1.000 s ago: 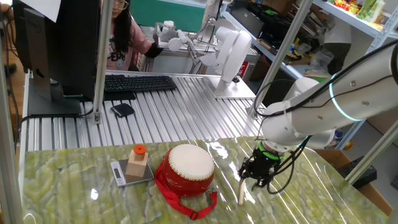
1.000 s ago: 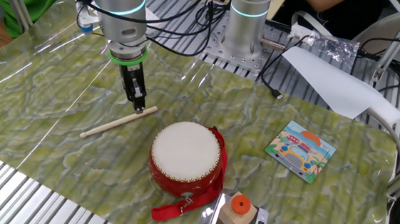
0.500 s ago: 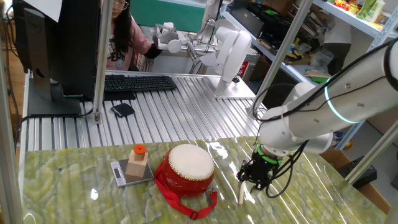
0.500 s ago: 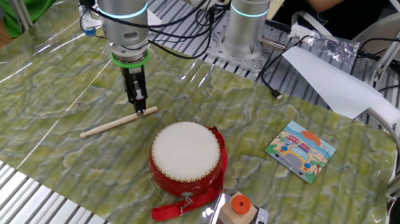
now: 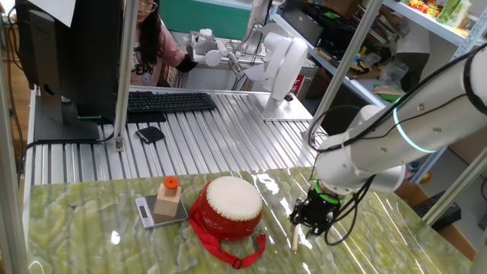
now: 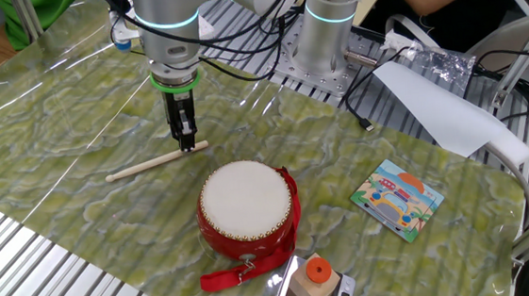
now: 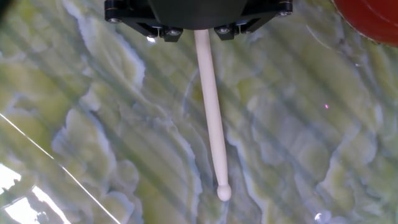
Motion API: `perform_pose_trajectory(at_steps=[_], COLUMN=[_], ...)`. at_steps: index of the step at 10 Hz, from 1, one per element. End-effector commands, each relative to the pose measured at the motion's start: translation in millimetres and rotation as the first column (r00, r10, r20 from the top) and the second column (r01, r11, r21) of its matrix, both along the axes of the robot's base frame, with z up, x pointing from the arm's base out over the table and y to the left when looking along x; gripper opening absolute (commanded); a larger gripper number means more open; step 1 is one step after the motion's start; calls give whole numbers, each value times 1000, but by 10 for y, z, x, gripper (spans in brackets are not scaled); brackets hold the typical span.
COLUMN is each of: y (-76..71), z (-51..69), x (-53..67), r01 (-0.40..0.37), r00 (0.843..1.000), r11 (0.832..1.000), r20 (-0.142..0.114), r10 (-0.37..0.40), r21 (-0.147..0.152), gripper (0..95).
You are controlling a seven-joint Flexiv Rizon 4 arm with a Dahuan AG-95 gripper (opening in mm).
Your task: Play the drum
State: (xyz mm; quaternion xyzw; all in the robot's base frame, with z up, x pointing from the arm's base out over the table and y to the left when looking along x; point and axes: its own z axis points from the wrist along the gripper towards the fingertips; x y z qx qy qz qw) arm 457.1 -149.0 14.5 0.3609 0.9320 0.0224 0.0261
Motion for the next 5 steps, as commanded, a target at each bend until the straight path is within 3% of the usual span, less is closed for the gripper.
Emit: perform_pose_trajectory(at_steps=[1, 5], y=[5, 5], z=[-7, -89], x=[-7, -26], r01=[0, 6], r00=[1000, 1000], r11=[1000, 1000], r20=[5, 26], r10=[0, -6], r21=[3, 1], gripper=[380, 380])
